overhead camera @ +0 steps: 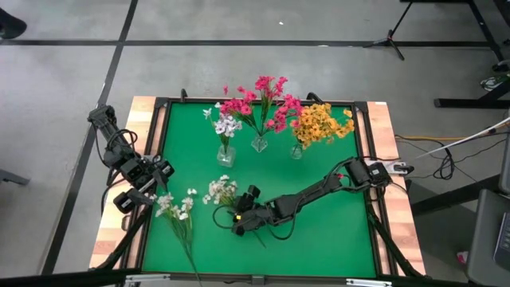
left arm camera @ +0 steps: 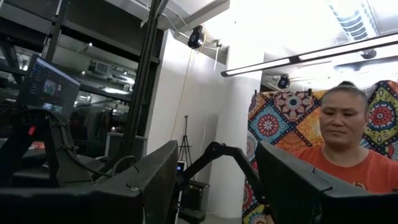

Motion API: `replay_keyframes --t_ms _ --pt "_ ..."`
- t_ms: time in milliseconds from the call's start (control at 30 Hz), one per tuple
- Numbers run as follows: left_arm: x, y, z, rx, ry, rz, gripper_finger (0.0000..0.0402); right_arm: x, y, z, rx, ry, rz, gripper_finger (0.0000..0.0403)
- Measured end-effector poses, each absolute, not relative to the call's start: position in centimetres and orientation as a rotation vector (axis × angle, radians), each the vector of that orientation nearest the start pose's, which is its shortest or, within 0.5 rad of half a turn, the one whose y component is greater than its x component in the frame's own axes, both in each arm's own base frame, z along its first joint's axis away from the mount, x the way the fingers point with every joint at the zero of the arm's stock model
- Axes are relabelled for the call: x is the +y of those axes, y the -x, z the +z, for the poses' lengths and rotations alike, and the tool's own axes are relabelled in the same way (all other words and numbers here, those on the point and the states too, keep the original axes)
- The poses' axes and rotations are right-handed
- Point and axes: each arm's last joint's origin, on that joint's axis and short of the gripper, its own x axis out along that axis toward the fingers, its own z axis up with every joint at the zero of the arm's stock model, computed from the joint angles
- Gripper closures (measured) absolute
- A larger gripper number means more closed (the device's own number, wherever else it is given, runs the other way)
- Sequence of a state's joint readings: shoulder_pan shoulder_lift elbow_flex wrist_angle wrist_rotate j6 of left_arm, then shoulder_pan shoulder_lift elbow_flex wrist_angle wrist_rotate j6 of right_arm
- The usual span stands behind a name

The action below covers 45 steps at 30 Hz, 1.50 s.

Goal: Sort flowers into vase by color
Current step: Put the right white flower into the left transparent vase

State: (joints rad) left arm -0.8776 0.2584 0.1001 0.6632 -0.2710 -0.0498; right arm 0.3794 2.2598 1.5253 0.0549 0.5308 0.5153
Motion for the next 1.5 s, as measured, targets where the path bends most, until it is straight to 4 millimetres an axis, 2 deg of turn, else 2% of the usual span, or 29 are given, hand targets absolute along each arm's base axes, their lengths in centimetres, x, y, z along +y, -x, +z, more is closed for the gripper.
replay_keyframes --t_ms 633,867,1133,1333,1500 --pt "-7.2 -7.0 23.7 -0.412 0.324 -0.604 0.0188 16.6 -45.3 10.2 0.628 -0.248 -0.295 0.0185" --pt "-7.2 -7.0 23.7 -0.409 0.322 -0.604 0.0188 16.6 -45.2 10.0 0.640 -0.226 -0.293 0.0185" --pt "-7.3 -7.1 23.5 -0.390 0.310 -0.605 0.0188 16.1 -44.2 11.9 0.701 -0.178 -0.335 0.0185" --pt "-7.3 -7.1 23.5 -0.384 0.314 -0.607 0.0188 16.0 -44.0 12.3 0.713 -0.164 -0.343 0.0185" --pt "-7.3 -7.1 23.5 -0.379 0.329 -0.611 0.0188 15.8 -43.7 15.3 0.662 -0.186 -0.342 0.0185"
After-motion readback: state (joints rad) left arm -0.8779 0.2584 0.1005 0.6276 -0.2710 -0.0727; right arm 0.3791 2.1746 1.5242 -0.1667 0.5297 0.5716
